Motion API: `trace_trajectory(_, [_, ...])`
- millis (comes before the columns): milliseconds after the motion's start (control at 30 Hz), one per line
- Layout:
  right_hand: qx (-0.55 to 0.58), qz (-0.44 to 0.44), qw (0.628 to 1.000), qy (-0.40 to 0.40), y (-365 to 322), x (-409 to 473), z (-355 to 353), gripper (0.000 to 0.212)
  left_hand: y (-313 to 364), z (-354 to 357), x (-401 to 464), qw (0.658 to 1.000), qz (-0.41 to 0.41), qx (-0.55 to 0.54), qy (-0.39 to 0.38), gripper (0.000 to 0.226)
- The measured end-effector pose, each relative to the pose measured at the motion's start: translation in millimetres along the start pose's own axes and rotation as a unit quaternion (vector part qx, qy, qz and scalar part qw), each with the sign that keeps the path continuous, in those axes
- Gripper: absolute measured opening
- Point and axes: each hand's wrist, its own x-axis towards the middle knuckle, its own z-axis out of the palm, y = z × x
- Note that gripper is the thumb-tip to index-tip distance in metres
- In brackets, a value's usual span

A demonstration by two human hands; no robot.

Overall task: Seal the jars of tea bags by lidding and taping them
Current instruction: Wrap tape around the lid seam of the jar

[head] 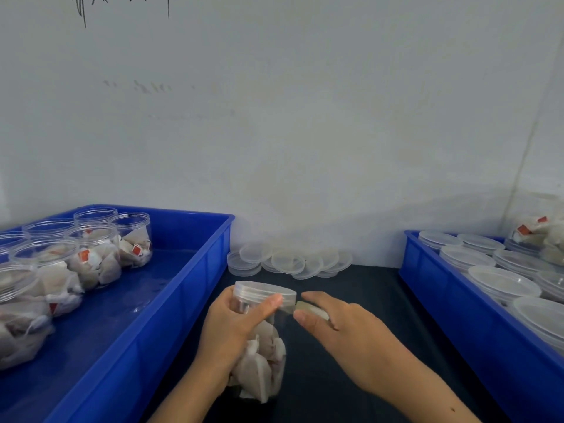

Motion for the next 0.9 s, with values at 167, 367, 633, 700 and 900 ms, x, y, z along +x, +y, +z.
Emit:
trace_trajectory(167, [-0.085, -0.016, 0.996, 0.023, 3, 3, 1, 0.048, -6, -5, 4, 0.999, -0.018, -0.035, -0.035, 0.076])
trace_trajectory(367, [-0.057, -0.009, 0.998, 0.020, 13, 9, 1, 0.053, -11, -5, 7, 0.995, 0.007, -0.067, -0.067, 0.087])
trace_trajectory(633, [-0.025, -0.007, 0.999, 0.019, 15, 9, -2, 0.047, -17, -6, 8, 0.988, 0.015, -0.093, -0.122, 0.099])
trace_trajectory(700, [-0.007, -0.005, 1.000, 0.022, 14, 9, 2, 0.049, -17, -6, 7, 0.988, 0.014, -0.101, -0.119, 0.109])
trace_trajectory(900, [0.037, -0.008, 0.999, 0.030, 14, 11, 8, 0.047, -19, -3, 5, 0.994, 0.050, -0.068, -0.076, 0.080])
